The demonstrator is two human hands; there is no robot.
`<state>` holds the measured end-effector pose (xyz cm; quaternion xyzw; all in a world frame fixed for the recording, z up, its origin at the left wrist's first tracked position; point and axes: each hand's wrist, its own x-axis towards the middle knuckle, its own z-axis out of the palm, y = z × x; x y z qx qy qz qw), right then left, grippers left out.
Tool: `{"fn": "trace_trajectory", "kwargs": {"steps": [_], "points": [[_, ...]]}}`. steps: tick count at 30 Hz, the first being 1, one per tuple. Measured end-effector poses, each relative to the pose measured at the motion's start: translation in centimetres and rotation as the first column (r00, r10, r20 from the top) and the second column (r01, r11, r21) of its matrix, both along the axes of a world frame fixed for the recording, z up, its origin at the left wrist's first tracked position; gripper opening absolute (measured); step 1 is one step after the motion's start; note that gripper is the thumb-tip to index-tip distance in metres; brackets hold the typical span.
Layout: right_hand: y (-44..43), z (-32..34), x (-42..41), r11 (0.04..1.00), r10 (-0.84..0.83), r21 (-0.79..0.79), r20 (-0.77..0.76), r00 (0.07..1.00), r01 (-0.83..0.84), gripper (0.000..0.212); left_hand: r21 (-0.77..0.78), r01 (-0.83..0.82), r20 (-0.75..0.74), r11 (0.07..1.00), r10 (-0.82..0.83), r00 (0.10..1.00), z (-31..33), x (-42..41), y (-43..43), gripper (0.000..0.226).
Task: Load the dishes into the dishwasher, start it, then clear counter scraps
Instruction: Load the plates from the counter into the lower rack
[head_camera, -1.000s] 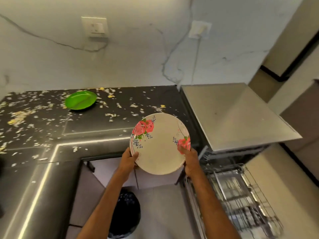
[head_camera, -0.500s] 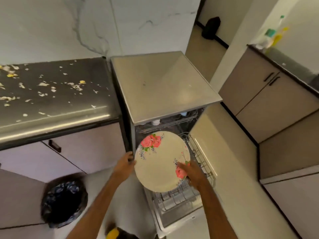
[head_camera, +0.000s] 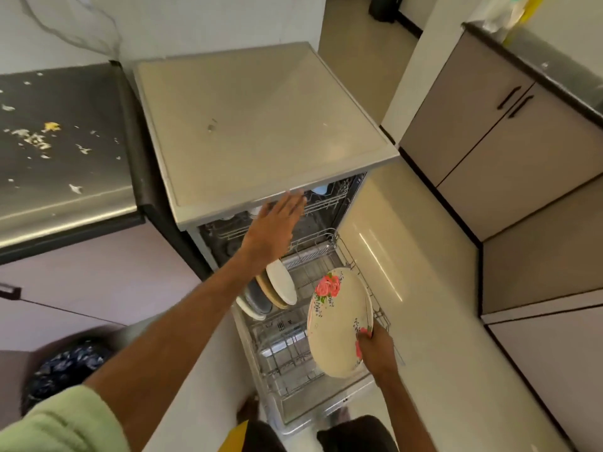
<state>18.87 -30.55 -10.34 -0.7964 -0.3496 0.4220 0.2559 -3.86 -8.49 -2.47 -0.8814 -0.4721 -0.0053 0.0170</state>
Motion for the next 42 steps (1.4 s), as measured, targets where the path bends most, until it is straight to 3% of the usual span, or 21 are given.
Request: {"fn": "trace_trajectory", "kwargs": {"steps": [2, 5, 10, 17, 30, 37, 42], "points": [[2.9, -2.2, 0.9, 0.999, 0.049, 0.004, 0.070, 0.996, -0.049, 0.020, 0.097, -0.067, -0.035, 0.993, 0.070, 0.997, -1.2, 1.1, 2.0, 0.089], [8.1, -5.6, 2.2, 0.989, 0.149, 0.002, 0.142, 0.979, -0.151, 0.034, 0.151, -0.193, -0.071, 0.970, 0.205, 0.976, -3.4, 1.8, 4.1, 0.096], [17.7, -12.7, 3.1, 0.951, 0.297, 0.023, 0.207, 0.932, -0.308, 0.047, 0.214, -0.356, 0.000, 0.910, 0.365, 0.931, -7.9, 3.2, 5.3, 0.113], [25.5, -23.1, 3.9, 0.919, 0.380, 0.030, 0.193, 0.904, -0.393, 0.037, 0.380, -0.423, 0.040, 0.822, 0.443, 0.896, -11.9, 4.4, 7.0, 0.120], [27.1, -29.4, 1.3, 0.855, 0.518, -0.096, 0.116, 0.847, -0.510, 0.051, 0.493, -0.432, 0.029, 0.755, 0.482, 0.875, -12.6, 4.5, 7.8, 0.130], [26.3, -30.5, 0.4, 0.863, 0.495, -0.156, 0.063, 0.867, -0.481, 0.055, 0.485, -0.451, 0.017, 0.749, 0.508, 0.861, -12.5, 4.7, 7.6, 0.128], [25.9, -28.7, 1.2, 0.871, 0.478, -0.148, 0.037, 0.877, -0.469, 0.091, 0.415, -0.476, -0.013, 0.775, 0.528, 0.849, -12.0, 5.0, 7.2, 0.126]]}}
